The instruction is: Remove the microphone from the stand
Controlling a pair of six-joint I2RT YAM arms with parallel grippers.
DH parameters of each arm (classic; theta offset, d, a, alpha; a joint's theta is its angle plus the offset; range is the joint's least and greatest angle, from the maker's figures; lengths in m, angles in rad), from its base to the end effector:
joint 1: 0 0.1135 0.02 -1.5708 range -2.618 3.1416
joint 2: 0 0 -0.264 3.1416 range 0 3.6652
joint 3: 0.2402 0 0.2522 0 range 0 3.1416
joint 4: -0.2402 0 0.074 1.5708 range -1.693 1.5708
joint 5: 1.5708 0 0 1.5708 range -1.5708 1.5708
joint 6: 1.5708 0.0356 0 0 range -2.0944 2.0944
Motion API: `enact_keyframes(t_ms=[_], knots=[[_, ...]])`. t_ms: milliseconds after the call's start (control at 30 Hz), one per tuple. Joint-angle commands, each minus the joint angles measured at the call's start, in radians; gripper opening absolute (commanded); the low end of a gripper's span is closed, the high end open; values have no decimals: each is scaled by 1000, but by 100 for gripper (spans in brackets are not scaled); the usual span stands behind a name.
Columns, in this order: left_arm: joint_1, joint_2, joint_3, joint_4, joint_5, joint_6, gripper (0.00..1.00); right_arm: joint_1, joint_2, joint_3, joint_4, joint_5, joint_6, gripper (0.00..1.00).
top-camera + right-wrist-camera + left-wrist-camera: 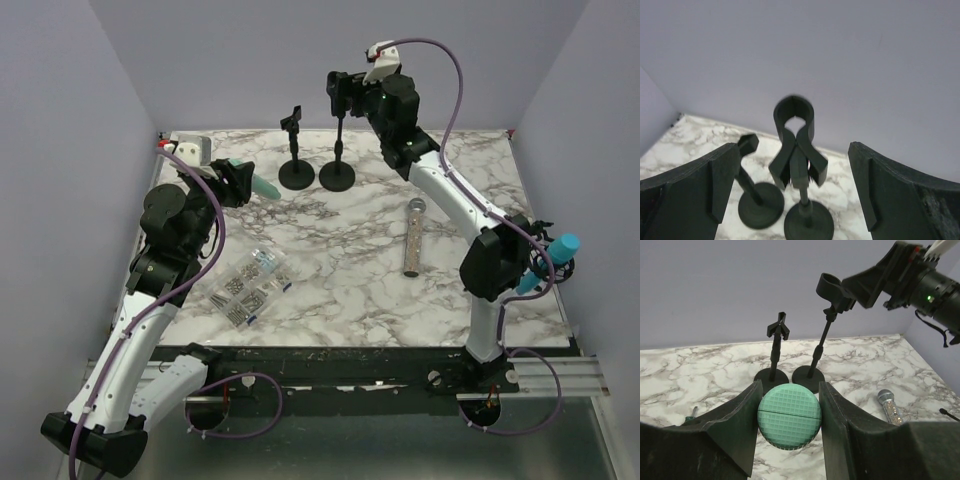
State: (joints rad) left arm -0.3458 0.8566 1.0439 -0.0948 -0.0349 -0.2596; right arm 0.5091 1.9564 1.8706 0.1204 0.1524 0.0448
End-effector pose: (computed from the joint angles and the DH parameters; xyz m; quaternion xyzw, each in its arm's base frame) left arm 0.1751 -0.0618 0.4277 0.0161 0.6735 -0.2091 0.7088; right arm 0.4197 0.2281 0.4007 -0.1061 0.6868 0.1452 0.7043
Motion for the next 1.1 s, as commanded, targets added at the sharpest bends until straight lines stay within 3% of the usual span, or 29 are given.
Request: enact_keyframes(t_ms=[0, 200, 433, 500, 933, 1067], knots=[[7, -5, 23, 29, 23, -10, 0, -24, 101, 186, -116, -31, -34, 100], [7, -3, 24, 29, 26, -10, 0, -30, 231, 342, -166, -107, -70, 96], [7, 1, 25, 30, 32, -13, 0, -33, 298, 254, -135, -106, -95, 66], [8, 3, 25, 27, 35, -15, 0, -32, 294, 202, -130, -108, -94, 62], [8, 5, 26, 27, 34, -21, 0, -32, 254, -140, 13, -98, 7, 61], [8, 5, 27, 27, 35, -21, 0, -32, 262, -152, 16, -99, 13, 62]])
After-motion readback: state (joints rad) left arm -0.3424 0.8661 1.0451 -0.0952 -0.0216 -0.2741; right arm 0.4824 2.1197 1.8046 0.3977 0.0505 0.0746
